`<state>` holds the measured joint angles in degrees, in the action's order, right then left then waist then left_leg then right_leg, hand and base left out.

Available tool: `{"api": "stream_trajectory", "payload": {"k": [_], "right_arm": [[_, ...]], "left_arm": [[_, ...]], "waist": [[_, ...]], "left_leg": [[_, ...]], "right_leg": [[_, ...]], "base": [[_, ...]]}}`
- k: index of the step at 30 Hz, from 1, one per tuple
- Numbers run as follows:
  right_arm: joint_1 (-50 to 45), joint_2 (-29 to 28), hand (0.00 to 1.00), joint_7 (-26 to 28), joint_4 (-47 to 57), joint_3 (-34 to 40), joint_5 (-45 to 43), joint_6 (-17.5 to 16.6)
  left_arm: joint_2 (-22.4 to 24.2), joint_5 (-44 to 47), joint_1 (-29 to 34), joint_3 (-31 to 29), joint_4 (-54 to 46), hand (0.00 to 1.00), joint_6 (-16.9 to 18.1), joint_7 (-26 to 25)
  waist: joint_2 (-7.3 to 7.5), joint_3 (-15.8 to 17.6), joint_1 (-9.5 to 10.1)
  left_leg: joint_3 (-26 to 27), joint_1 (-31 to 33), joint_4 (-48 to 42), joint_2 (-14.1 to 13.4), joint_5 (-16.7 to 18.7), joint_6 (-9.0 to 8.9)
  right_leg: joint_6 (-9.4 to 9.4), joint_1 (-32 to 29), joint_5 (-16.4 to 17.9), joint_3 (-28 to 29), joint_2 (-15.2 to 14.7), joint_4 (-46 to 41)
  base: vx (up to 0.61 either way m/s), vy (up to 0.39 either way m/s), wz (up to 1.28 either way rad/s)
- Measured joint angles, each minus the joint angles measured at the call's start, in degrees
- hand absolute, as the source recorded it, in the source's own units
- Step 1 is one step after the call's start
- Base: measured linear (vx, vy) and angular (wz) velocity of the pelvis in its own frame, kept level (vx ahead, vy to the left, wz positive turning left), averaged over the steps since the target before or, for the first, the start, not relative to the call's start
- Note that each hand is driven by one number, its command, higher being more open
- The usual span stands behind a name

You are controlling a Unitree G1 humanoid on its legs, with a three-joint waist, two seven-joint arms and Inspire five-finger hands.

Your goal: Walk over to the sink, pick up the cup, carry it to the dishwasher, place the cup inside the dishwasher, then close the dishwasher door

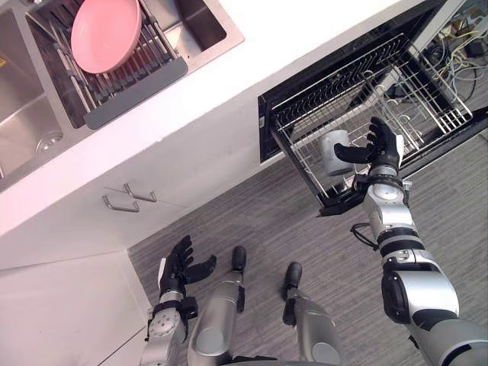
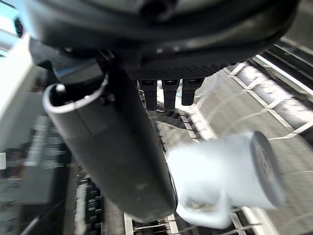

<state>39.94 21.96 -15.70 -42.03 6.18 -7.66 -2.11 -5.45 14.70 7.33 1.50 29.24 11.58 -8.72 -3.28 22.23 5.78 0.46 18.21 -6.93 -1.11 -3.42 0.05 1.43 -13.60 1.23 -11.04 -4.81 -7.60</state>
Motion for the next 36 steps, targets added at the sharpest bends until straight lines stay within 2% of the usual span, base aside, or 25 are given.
{"api": "stream_trajectory", "payload": {"k": [4,6,8,12,15,17,19,20,21,22,23,25,27,28,29,30,31,32,33,34,35,36], "right_arm": [[-9.37,-2.09,0.90,0.00,18.25,-0.01,2.79,-0.41],[-14.29,-4.63,0.90,0.00,25.57,-0.02,5.79,-0.67],[-21.51,-7.69,0.90,0.03,33.40,0.07,8.46,-1.40],[-32.38,-12.18,0.90,0.58,41.90,1.65,10.06,-1.65],[-37.93,-14.21,0.90,1.10,46.80,1.95,10.17,-2.56],[-40.11,-15.03,0.90,1.62,49.36,1.85,10.24,-3.03],[-42.87,-15.76,0.90,2.04,52.88,0.75,11.16,-3.93],[-43.17,-15.78,0.90,2.15,53.98,-0.01,11.85,-4.26],[-43.37,-15.92,0.90,2.20,54.91,-0.22,12.07,-4.48],[-43.60,-15.86,0.90,2.10,56.70,-0.35,12.36,-5.18],[-43.44,-15.18,0.90,2.01,57.28,-0.50,12.52,-6.25],[-42.59,-14.77,0.90,2.16,57.34,-1.60,13.70,-6.34],[-41.70,-14.47,0.90,3.11,57.35,-3.98,15.52,-6.84],[-41.03,-13.93,0.90,4.03,57.25,-5.37,16.89,-6.89],[-40.48,-12.89,0.90,4.49,56.95,-6.18,17.44,-6.95],[-40.18,-12.17,0.90,4.51,56.61,-6.47,17.71,-6.95],[-39.25,-10.56,0.90,4.76,55.41,-6.77,18.50,-7.04],[-37.98,-9.37,0.90,5.04,53.55,-6.90,18.58,-7.03],[-37.57,-9.01,0.90,5.15,52.62,-6.89,18.59,-7.02],[-37.39,-8.32,0.90,5.41,50.90,-6.85,18.59,-7.01],[-37.37,-7.97,0.90,5.79,49.64,-6.85,18.71,-7.01],[-37.36,-7.79,0.90,5.87,49.29,-6.85,18.85,-7.01]], "left_arm": [[0.00,-0.12,0.10,-0.15,1.47,0.90,-0.23,0.04],[0.00,-0.18,0.29,-0.76,2.28,0.90,-0.27,0.11],[-0.02,-0.53,0.78,-1.68,2.68,0.90,-0.89,0.26],[-0.02,-2.51,1.22,-1.83,4.24,0.90,-1.38,0.52],[0.29,-3.15,1.24,-1.78,5.50,0.90,-2.04,0.63],[0.57,-3.58,1.25,-1.83,5.52,0.90,-2.12,0.63],[1.65,-3.61,1.30,-2.82,6.53,0.90,-2.12,0.46],[1.73,-3.62,1.40,-2.84,7.35,0.90,-2.14,0.44],[1.82,-3.62,1.32,-2.84,7.98,0.90,-2.31,0.44],[2.35,-3.62,1.18,-2.83,8.97,0.90,-2.38,0.44],[2.99,-3.63,1.53,-2.80,9.67,0.90,-2.38,0.44],[2.98,-3.62,3.07,-2.85,9.84,0.90,-2.45,0.35],[2.34,-4.63,4.07,-3.41,9.95,0.90,-2.48,0.32],[2.04,-4.74,4.76,-3.66,10.02,0.90,-2.49,0.35],[1.76,-4.83,5.27,-3.76,10.05,0.90,-2.49,0.45],[1.65,-4.90,5.60,-3.75,10.10,0.90,-2.49,0.49],[1.75,-4.89,5.80,-3.78,10.53,0.90,-2.47,0.51],[1.22,-5.28,5.67,-3.27,11.26,0.90,-2.48,0.37],[0.62,-5.55,5.68,-2.89,11.34,0.90,-2.47,0.43],[-0.28,-6.04,5.33,-1.89,11.43,0.90,-2.51,0.57],[-0.85,-6.47,5.23,-1.03,11.44,0.90,-2.51,0.60],[-1.10,-6.48,5.16,-0.96,11.47,0.90,-2.51,0.60]], "waist": [[0.25,-0.13,-0.78],[0.86,-0.46,-1.51],[2.21,-1.24,-2.34],[4.69,-3.50,-4.33],[5.18,-5.91,-5.08],[5.15,-6.08,-5.14],[5.04,-7.69,-5.08],[4.90,-8.29,-5.15],[4.76,-8.52,-5.37],[4.48,-8.74,-5.93],[3.85,-9.20,-5.86],[3.99,-10.05,-5.01],[3.97,-10.56,-4.78],[4.20,-10.56,-4.63],[4.54,-10.59,-4.64],[4.66,-10.60,-4.65],[4.64,-10.82,-4.78],[4.81,-11.06,-5.13],[5.06,-11.04,-5.31],[5.34,-11.21,-5.53],[5.75,-11.48,-6.10],[5.96,-11.62,-6.28]], "left_leg": [[0.08,-3.44,3.76,0.02,-1.39,0.06],[0.10,-5.38,5.52,-0.05,-1.85,0.01],[-0.09,-7.70,7.16,-0.04,-2.05,-0.07],[-2.17,-11.31,8.84,0.68,-2.01,-0.14],[-4.53,-11.92,8.83,1.30,-1.89,-0.29],[-5.71,-12.98,8.77,1.66,-1.80,-0.43],[-7.88,-12.78,8.23,2.26,-1.73,-0.55],[-5.65,-12.37,8.12,1.88,-0.14,0.09],[-1.10,-12.04,7.47,0.81,0.54,0.23],[8.00,-11.38,4.71,-1.32,1.59,0.12],[12.41,-10.53,2.31,-3.03,1.37,-0.16],[12.26,-10.42,1.16,-2.26,2.28,-0.10],[12.42,-9.99,-0.74,-1.29,4.41,0.75],[12.77,-9.97,-2.90,-0.27,6.18,1.08],[12.82,-9.88,-6.13,0.96,8.37,1.71],[12.72,-9.86,-7.76,1.41,9.73,2.02],[12.05,-9.73,-9.86,1.85,11.92,2.87],[11.21,-10.19,-10.45,2.56,12.87,3.80],[10.71,-11.00,-10.32,2.87,13.12,4.19],[8.98,-12.25,-10.16,2.95,13.55,5.06],[7.02,-13.42,-9.55,2.83,13.64,5.50],[5.99,-13.99,-9.00,2.83,13.61,5.49]], "right_leg": [[0.01,2.00,0.01,0.04,0.10,0.90],[0.01,3.44,0.03,0.03,0.25,1.70],[0.12,5.50,0.30,-0.24,0.33,2.69],[0.57,9.42,2.19,-2.41,-0.23,2.83],[0.79,11.16,3.18,-4.81,-0.73,2.86],[0.95,13.01,3.74,-6.45,-1.03,2.93],[0.98,14.64,4.40,-9.43,-1.55,2.93],[1.02,14.98,4.49,-10.42,-1.82,2.92],[1.05,15.44,4.51,-11.47,-2.14,2.94],[1.38,16.34,4.71,-13.30,-2.95,2.90],[2.12,16.78,5.15,-14.45,-3.44,2.27],[2.92,16.94,5.32,-14.26,-4.40,1.96],[3.75,16.83,6.48,-14.49,-5.98,0.28],[3.82,16.36,8.96,-14.53,-7.90,-2.72],[4.64,16.20,11.28,-14.63,-10.18,-6.47],[4.64,16.21,12.32,-14.70,-11.20,-8.46],[3.72,15.10,13.30,-14.28,-13.02,-15.24],[1.52,11.79,12.30,-12.12,-15.08,-24.04],[-0.64,9.93,11.00,-9.80,-15.59,-28.44],[-1.93,5.76,11.24,-4.83,-14.96,-35.68],[-0.65,3.79,14.37,-1.98,-12.18,-35.81],[-0.60,2.88,14.97,-0.73,-10.60,-34.47]], "base": [[0.00,0.000,0.00],[0.02,-0.012,-0.01],[0.06,-0.025,0.02],[0.11,-0.017,0.26],[0.08,-0.009,0.38],[0.03,-0.013,0.54],[-0.02,-0.014,0.61],[-0.04,0.002,0.44],[-0.05,0.017,0.65],[-0.02,0.048,0.79],[0.00,0.062,0.64],[0.03,0.144,0.18],[0.03,0.168,0.07],[0.05,0.200,0.06],[0.05,0.170,0.12],[0.12,0.185,0.18],[0.12,0.181,0.26],[0.16,0.221,0.30],[0.15,0.186,0.47],[0.21,0.122,0.60],[0.22,0.090,0.68],[0.24,0.033,0.87]]}}
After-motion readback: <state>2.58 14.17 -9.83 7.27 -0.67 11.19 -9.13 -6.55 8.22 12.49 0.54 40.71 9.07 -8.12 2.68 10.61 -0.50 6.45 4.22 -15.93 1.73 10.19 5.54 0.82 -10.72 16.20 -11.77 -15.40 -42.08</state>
